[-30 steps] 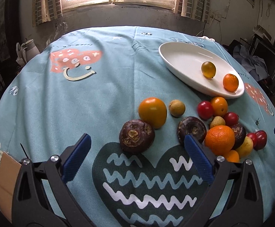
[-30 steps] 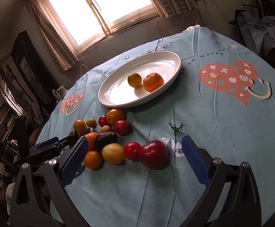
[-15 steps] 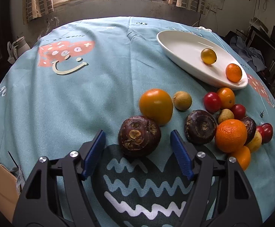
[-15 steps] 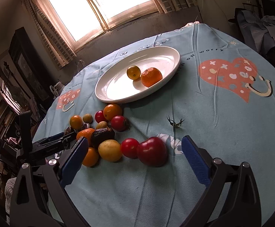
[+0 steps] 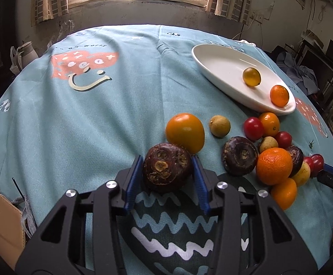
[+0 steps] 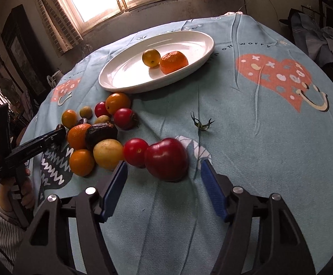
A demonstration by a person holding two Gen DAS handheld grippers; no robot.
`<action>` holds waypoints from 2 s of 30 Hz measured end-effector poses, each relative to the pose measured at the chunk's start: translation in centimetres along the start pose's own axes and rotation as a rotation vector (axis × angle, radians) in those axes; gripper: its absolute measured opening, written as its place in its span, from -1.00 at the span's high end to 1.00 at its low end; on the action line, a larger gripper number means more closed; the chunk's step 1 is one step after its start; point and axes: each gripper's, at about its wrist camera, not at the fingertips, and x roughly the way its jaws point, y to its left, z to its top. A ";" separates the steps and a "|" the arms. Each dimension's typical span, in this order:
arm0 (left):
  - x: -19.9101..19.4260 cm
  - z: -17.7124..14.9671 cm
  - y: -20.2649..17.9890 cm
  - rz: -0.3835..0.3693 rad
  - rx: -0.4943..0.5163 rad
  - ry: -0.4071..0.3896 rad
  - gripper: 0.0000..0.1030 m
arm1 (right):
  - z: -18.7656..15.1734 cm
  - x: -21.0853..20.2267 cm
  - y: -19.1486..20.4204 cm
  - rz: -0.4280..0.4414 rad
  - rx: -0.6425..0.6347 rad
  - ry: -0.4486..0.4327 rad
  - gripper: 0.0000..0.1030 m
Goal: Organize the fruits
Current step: 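Move the left tool to the dark brown fruit and grasp it, then lift the brown fruit with the left tool while the right tool grasps the red apple, then lower both held fruits onto the white plate and open both tools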
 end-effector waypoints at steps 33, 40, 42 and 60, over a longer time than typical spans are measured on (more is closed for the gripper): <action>-2.5 5.8 -6.7 -0.105 0.065 -0.118 0.16 | 5.0 -3.6 0.0 0.083 -0.018 -0.166 0.49; -1.6 5.1 -8.0 -0.142 0.088 -0.105 0.16 | 1.0 -1.6 -0.4 0.027 -0.136 -0.032 0.41; -1.2 4.6 -7.4 -0.139 0.077 -0.088 0.16 | 0.0 -2.3 -0.5 -0.037 -0.163 -0.067 0.32; -0.7 4.7 -8.4 -0.127 0.127 -0.087 0.16 | 0.3 -2.8 -2.0 -0.032 -0.145 -0.062 0.27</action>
